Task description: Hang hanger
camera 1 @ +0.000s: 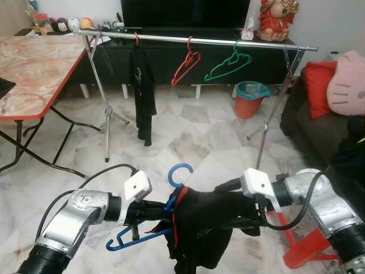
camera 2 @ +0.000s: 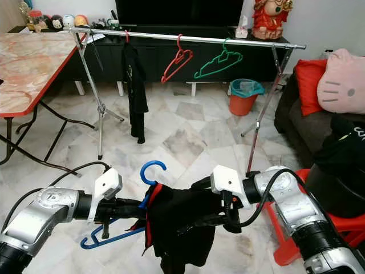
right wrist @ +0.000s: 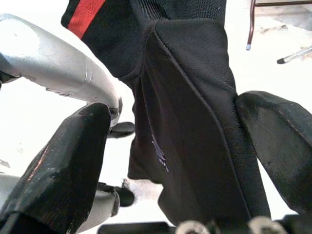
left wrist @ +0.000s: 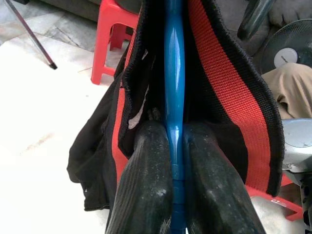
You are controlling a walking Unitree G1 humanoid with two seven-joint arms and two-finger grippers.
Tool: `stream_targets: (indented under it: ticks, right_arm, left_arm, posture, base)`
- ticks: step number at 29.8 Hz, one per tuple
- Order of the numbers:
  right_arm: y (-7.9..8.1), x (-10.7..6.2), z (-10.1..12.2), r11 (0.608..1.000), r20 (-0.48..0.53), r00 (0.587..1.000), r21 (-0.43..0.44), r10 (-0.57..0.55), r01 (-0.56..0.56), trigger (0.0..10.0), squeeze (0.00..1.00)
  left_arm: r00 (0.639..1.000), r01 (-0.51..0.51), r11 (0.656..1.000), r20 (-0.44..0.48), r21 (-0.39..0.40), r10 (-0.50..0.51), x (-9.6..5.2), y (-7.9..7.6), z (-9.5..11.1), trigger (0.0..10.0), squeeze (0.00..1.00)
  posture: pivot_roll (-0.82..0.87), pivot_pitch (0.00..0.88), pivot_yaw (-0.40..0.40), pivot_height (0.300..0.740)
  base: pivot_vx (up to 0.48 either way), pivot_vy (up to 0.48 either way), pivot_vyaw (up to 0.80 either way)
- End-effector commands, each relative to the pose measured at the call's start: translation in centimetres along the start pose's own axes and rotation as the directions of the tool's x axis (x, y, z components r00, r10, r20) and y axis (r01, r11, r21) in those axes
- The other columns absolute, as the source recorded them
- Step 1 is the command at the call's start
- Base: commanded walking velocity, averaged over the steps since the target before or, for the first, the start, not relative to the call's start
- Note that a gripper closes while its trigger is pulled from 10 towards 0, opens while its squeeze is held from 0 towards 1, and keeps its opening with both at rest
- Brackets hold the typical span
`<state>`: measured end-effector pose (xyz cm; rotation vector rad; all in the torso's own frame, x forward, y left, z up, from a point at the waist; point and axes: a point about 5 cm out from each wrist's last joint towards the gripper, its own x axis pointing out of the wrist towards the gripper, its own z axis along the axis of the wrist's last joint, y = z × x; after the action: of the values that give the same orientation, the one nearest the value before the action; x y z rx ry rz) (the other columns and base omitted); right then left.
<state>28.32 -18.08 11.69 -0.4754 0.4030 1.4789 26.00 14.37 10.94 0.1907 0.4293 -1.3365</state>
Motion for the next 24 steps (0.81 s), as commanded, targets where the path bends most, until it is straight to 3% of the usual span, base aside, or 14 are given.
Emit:
stream_targets:
  ticks: [1,7,16,17,18,20,24]
  right_arm:
    - [-0.5,0.3,0.3,0.999,-0.012,1.000,-0.037,-0.014,0.014,10.0,0.00]
    - [-1.7,0.7,0.3,0.992,-0.006,0.993,-0.048,-0.114,0.114,10.0,0.00]
    - [-1.7,1.2,0.2,0.996,0.000,0.996,-0.033,-0.088,0.088,10.0,0.00]
    - [-1.7,1.3,0.2,0.996,0.008,0.997,-0.028,-0.080,0.080,9.1,0.00]
    - [-1.6,1.3,0.2,0.997,0.016,0.997,-0.027,-0.069,0.070,4.5,0.00]
    - [-1.5,1.4,0.2,0.998,0.016,0.998,-0.022,-0.053,0.053,0.0,0.00]
    - [-1.4,1.4,0.0,0.999,0.010,0.999,-0.012,-0.037,0.037,0.0,0.00]
  left_arm:
    - [0.999,0.038,0.997,0.033,0.073,-0.041,0.2,-0.2,2.0,10.0,0.00]
    - [0.998,0.050,0.995,0.035,0.087,-0.053,0.4,-0.3,2.3,10.0,0.00]
    - [0.997,0.055,0.994,0.042,0.092,-0.059,0.6,-0.4,2.6,10.0,0.00]
    - [0.997,0.055,0.994,0.043,0.091,-0.059,0.6,-0.5,2.6,10.0,0.00]
    - [0.997,0.053,0.994,0.043,0.092,-0.057,0.6,-0.5,2.6,10.0,0.00]
    - [0.998,0.051,0.995,0.043,0.091,-0.055,0.5,-0.5,2.6,10.0,0.00]
    - [0.998,0.049,0.995,0.046,0.089,-0.054,0.6,-0.4,2.7,10.0,0.00]
  posture:
    - [-0.03,0.000,-0.044,0.740]
    - [-0.02,0.000,-0.048,0.740]
    - [-0.02,0.000,-0.059,0.740]
    - [-0.02,0.000,-0.059,0.740]
    - [-0.02,0.000,-0.059,0.740]
    - [-0.02,0.000,-0.059,0.740]
    - [-0.02,0.000,-0.062,0.740]
  base:
    - [0.000,0.000,0.00]
    - [0.000,0.000,0.00]
    - [0.000,0.000,0.00]
    - [0.000,0.000,0.00]
    - [0.000,0.000,0.00]
    - [0.000,0.000,0.00]
    - [0.000,0.000,0.00]
